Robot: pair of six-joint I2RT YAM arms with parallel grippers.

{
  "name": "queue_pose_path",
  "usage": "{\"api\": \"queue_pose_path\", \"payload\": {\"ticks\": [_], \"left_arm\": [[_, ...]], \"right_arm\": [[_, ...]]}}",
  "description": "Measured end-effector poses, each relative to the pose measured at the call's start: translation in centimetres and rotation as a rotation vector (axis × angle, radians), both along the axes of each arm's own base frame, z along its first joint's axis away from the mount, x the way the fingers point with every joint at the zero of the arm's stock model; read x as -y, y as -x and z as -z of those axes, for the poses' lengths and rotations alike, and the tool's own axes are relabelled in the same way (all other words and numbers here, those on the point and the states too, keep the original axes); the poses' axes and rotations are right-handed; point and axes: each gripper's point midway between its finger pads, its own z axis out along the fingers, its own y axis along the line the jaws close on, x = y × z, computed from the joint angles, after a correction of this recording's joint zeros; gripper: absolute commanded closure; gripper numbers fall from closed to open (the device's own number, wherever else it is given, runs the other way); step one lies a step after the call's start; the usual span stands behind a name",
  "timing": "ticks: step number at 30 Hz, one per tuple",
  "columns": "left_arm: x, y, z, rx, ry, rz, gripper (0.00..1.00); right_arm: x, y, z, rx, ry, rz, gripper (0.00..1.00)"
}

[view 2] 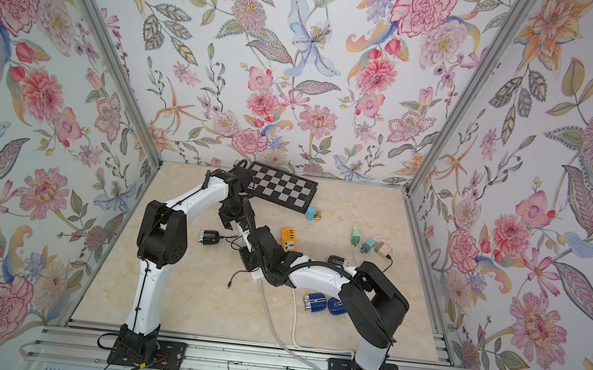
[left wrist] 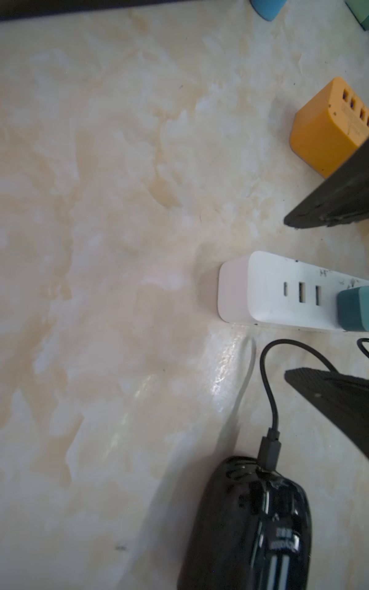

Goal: Unplug the electric shaver
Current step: Remove the plug from the socket.

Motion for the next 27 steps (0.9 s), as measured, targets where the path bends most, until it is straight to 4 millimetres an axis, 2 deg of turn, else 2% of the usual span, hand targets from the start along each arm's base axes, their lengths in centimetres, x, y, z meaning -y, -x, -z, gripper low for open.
{"api": "queue_pose_path", "payload": {"ticks": [5, 15, 19, 23, 27], "left_arm": [[0.3, 1.0, 1.7, -0.038, 0.024, -0.014, 0.32], [1.0, 0.3, 3.2, -0.046, 0.050, -0.031, 0.41], [1.2, 0.3, 3.3, -0.046, 0.049, -0.028, 0.44], [1.2, 0.4, 3.4, -0.047, 0.046, -0.027, 0.48], [1.2, 0.4, 3.4, -0.045, 0.038, -0.024, 0.56]], "right_arm": [[0.1, 0.1, 0.8, -0.009, 0.011, -0.002, 0.54], [1.0, 0.6, 2.2, -0.031, 0.031, 0.008, 0.56], [1.6, 0.8, 3.1, -0.038, 0.048, 0.023, 0.55], [1.7, 0.7, 3.2, -0.034, 0.050, 0.029, 0.55], [1.8, 0.5, 3.1, -0.028, 0.054, 0.037, 0.54]]}}
